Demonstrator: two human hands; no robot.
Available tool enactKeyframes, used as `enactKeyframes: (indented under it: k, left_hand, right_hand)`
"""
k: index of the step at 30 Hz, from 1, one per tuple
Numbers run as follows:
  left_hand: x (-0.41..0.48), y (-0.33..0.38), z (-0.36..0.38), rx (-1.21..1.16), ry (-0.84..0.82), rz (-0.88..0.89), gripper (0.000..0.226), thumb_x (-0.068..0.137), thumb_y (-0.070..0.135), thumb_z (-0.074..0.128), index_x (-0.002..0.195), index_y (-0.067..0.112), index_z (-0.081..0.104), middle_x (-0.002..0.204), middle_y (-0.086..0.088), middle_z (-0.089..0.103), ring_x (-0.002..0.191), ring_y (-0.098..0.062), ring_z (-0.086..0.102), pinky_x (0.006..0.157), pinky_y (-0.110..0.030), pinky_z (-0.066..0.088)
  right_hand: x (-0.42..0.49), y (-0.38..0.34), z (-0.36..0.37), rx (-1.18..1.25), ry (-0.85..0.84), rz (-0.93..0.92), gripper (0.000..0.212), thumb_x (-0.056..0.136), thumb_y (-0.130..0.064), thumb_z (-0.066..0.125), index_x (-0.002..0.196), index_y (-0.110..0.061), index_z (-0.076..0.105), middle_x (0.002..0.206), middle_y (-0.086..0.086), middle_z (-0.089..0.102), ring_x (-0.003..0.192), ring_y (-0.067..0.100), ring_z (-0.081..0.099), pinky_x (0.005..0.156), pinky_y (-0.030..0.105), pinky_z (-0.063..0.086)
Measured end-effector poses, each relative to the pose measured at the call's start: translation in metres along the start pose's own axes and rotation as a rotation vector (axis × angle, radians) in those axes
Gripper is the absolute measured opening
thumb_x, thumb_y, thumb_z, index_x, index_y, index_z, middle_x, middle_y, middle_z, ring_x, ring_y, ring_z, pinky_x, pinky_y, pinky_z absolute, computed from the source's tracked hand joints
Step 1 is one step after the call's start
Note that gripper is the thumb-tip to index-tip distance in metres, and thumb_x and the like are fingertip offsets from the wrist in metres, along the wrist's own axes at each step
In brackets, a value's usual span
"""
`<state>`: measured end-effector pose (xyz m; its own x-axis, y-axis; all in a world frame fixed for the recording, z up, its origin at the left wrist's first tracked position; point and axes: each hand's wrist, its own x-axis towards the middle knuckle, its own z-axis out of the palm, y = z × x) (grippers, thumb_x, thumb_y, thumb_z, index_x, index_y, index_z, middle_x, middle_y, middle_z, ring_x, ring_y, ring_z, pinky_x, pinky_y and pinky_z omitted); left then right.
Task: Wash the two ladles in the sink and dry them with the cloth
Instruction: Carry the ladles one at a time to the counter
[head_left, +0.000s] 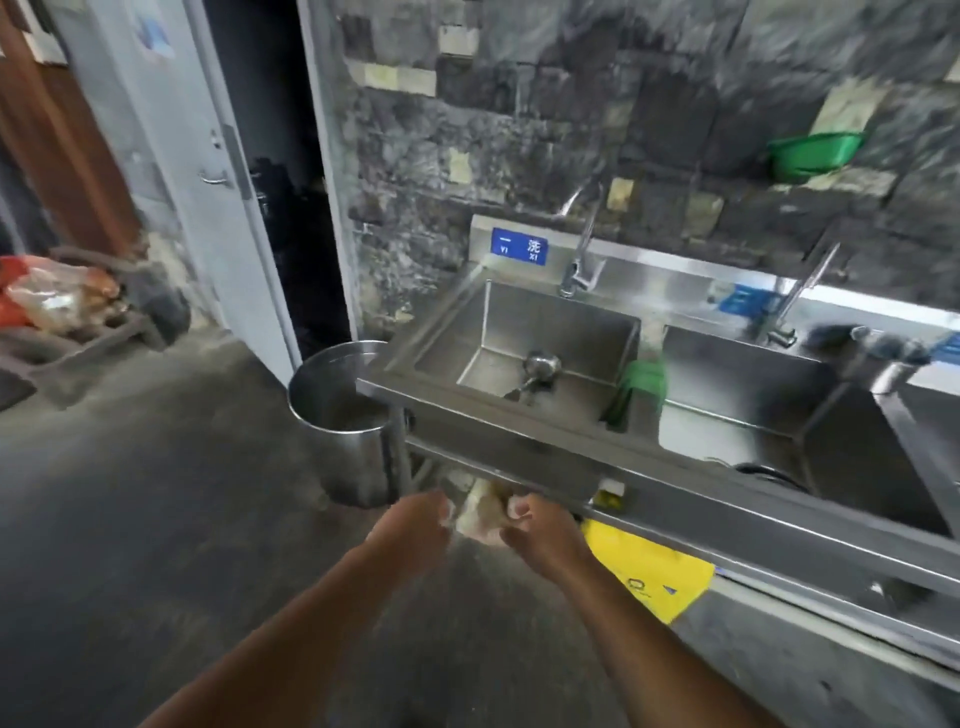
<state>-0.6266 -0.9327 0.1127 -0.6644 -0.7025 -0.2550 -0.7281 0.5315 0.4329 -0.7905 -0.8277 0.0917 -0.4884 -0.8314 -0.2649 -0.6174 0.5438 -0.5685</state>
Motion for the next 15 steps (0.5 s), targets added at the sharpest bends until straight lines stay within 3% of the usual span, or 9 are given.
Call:
enactKeyframes:
  k: [3,7,11,13,15]
  left_hand:
    - [0.069,0.009,-0.031,0.055,-0.031,0.04,0.025,0.091,0.015,0.051,0.114,0.009,0.059,0.116,-0.013,0.064,0.109,-0.03,0.06,0.086,-0.033,0.048]
    - [0.156,0.018,-0.049,0.045,-0.059,0.093,0.015,0.083,0.017,0.051,0.096,0.012,0.058,0.1,-0.011,0.065,0.095,-0.031,0.062,0.076,-0.032,0.048]
    - [0.226,0.036,-0.048,0.018,-0.083,0.126,0.01,0.089,0.014,0.05,0.095,0.013,0.057,0.09,-0.007,0.061,0.078,-0.02,0.056,0.063,-0.027,0.043]
    - [0.265,0.044,-0.043,-0.007,-0.103,0.119,0.015,0.091,0.014,0.049,0.102,0.01,0.058,0.093,-0.007,0.059,0.076,-0.016,0.051,0.066,-0.026,0.044]
    - [0.309,0.053,-0.039,0.005,-0.12,0.088,0.013,0.091,0.013,0.05,0.101,0.01,0.057,0.094,-0.007,0.058,0.079,-0.016,0.053,0.073,-0.03,0.047]
  right_hand:
    - [0.056,-0.005,-0.021,0.012,0.03,0.093,0.031,0.086,-0.034,0.061,0.112,-0.018,0.059,0.113,0.004,0.065,0.109,0.026,0.06,0.084,0.03,0.044]
    - [0.124,-0.005,-0.045,0.08,0.068,0.19,0.03,0.083,-0.031,0.064,0.111,-0.022,0.06,0.099,-0.001,0.064,0.101,0.024,0.063,0.079,0.029,0.045]
    - [0.192,0.018,-0.066,0.144,0.061,0.241,0.037,0.081,-0.032,0.066,0.114,-0.019,0.058,0.108,0.004,0.066,0.102,0.024,0.063,0.086,0.032,0.05]
    - [0.228,0.031,-0.078,0.182,0.059,0.24,0.036,0.084,-0.032,0.065,0.116,-0.017,0.058,0.106,0.002,0.062,0.1,0.022,0.061,0.083,0.031,0.049]
    - [0.271,0.05,-0.088,0.205,0.083,0.232,0.034,0.085,-0.032,0.066,0.116,-0.018,0.06,0.102,-0.002,0.059,0.091,0.017,0.059,0.071,0.025,0.043]
